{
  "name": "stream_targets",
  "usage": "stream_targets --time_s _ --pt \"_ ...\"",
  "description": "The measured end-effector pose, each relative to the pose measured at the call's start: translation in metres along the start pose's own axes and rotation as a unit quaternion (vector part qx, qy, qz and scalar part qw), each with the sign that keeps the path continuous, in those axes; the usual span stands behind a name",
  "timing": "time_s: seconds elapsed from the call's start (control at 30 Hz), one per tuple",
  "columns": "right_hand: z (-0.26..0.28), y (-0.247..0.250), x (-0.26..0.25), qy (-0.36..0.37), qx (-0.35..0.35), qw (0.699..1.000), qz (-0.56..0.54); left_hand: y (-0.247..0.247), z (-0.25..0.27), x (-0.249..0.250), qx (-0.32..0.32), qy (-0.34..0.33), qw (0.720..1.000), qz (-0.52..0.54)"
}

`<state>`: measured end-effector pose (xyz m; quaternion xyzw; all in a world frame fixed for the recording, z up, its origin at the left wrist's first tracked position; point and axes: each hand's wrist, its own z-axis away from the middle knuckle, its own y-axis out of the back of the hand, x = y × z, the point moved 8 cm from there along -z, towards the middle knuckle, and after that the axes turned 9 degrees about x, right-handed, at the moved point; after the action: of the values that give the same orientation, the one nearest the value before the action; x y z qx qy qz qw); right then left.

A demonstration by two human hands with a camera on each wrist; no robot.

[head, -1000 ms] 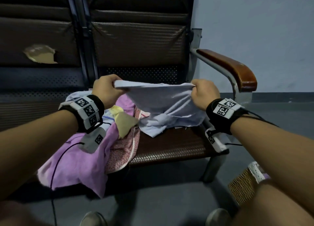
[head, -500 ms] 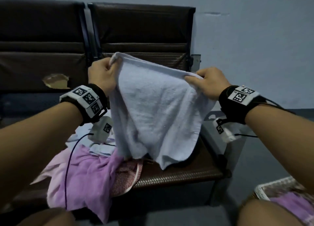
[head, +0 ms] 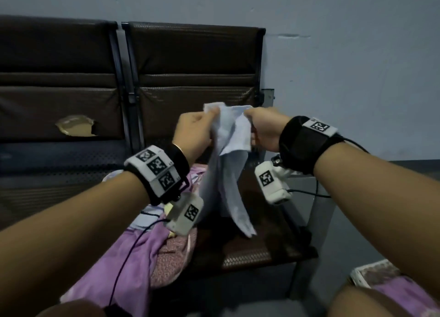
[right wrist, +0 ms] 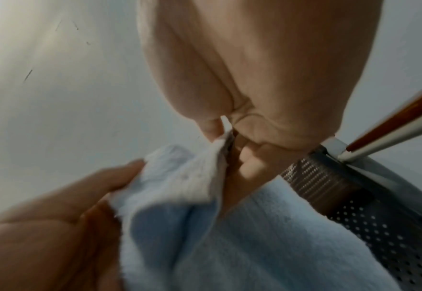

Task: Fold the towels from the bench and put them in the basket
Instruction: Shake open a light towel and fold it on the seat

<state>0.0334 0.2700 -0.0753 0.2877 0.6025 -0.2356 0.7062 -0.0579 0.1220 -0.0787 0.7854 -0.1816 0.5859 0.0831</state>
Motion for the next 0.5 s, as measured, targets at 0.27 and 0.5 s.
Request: stream_targets --time_s 0.27,0.5 --pt "0.027 -0.005 0.009 0.018 -0.065 0.992 0.107 -0.019 0.046 0.010 -0.119 -0.002 0.993 0.010" --pt "0.031 -0.009 0.011 0.068 -0.168 0.979 0.089 -0.011 0.025 -0.010 -0.230 0.104 0.968 0.005"
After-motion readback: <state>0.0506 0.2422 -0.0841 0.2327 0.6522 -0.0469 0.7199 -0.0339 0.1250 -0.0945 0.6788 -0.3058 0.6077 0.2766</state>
